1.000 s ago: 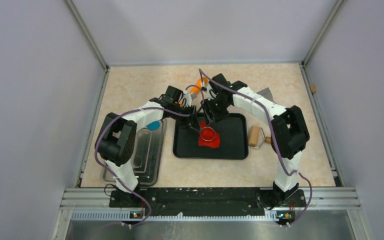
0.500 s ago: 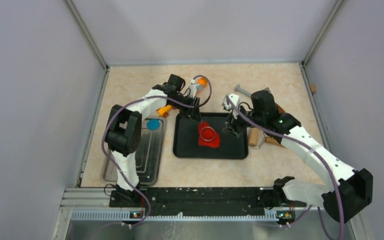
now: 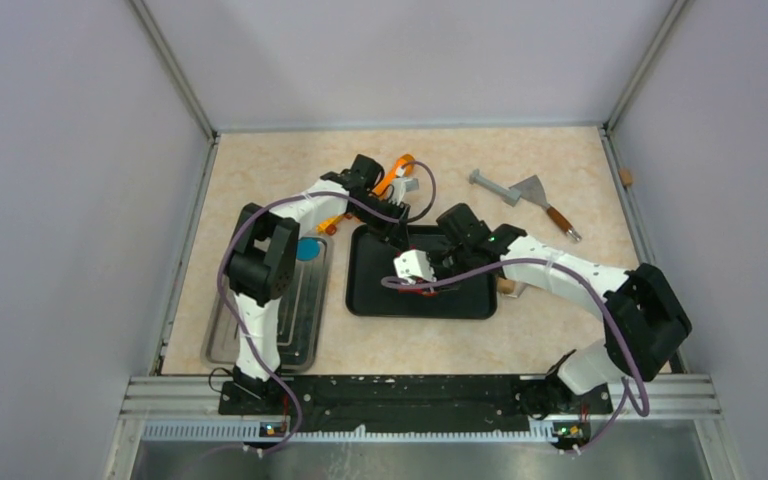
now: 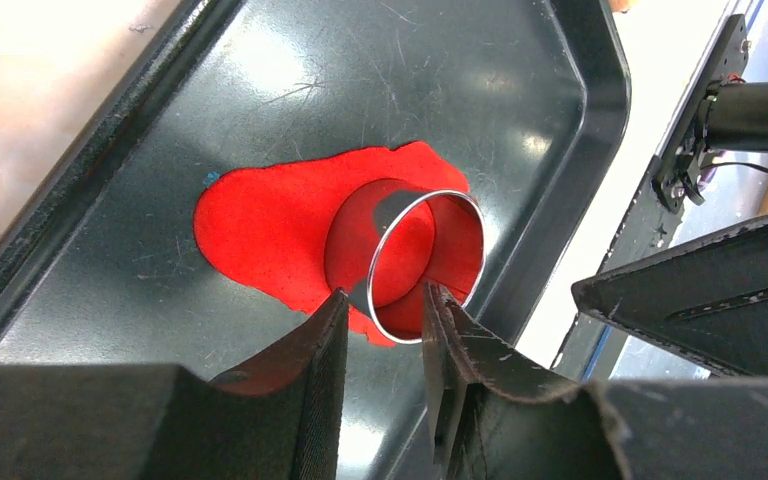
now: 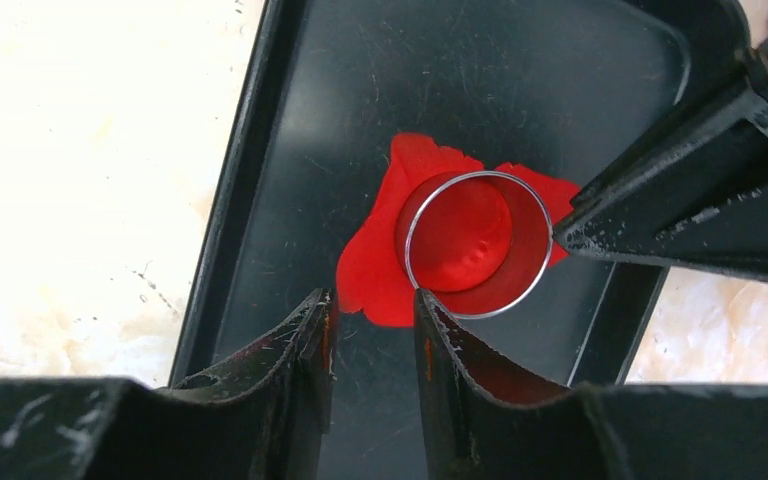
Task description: Roll out the dumpling wrappers from the dough
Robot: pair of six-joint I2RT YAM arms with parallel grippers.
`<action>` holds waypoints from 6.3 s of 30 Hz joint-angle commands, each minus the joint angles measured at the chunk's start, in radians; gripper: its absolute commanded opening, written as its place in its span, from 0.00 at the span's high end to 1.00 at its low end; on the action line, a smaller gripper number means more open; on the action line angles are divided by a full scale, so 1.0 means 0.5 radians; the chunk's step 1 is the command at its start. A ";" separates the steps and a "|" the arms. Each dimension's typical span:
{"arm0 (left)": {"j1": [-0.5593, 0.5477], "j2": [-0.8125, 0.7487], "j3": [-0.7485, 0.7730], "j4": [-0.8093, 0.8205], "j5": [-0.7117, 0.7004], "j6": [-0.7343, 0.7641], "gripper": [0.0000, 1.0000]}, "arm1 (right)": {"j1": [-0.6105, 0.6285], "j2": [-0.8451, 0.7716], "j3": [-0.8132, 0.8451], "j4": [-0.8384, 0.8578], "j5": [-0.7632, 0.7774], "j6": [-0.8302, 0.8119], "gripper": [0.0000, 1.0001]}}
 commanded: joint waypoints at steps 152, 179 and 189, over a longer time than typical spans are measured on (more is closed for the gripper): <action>-0.010 -0.032 0.239 -0.284 0.016 0.220 0.59 | 0.213 0.783 0.483 -0.146 0.256 0.713 1.00; 0.463 -0.791 -0.227 -0.199 -0.014 0.123 0.54 | -0.581 0.034 0.583 -0.384 0.497 1.017 1.00; 0.462 -0.947 -0.290 -0.432 -0.154 0.363 0.51 | -1.147 0.083 0.282 -0.048 0.575 1.062 1.00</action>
